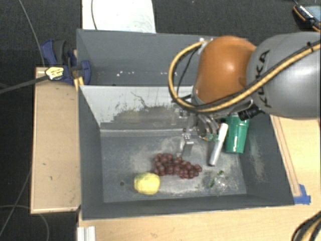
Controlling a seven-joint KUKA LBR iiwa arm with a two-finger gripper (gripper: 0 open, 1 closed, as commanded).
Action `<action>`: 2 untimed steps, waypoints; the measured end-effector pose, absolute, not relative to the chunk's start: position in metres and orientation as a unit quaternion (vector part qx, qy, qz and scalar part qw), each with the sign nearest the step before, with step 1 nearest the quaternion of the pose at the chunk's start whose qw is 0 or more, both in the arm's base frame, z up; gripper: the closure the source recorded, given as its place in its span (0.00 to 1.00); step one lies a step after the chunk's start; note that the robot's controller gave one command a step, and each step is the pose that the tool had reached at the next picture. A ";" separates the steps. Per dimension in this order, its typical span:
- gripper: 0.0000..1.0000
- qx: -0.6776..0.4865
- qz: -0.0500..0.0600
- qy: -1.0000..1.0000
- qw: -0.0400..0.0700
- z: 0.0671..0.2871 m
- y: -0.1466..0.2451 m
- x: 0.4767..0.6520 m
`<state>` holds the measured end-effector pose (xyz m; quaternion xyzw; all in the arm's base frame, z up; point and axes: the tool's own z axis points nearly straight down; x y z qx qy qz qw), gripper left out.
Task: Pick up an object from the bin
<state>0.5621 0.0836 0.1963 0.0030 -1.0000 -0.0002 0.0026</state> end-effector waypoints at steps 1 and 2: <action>0.00 0.001 -0.001 -1.000 -0.002 0.201 0.083 0.564; 0.00 0.015 -0.001 -1.000 0.002 0.067 0.056 0.524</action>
Offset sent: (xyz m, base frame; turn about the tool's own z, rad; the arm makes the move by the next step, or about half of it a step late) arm -0.0364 -0.0271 -0.1263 -0.0270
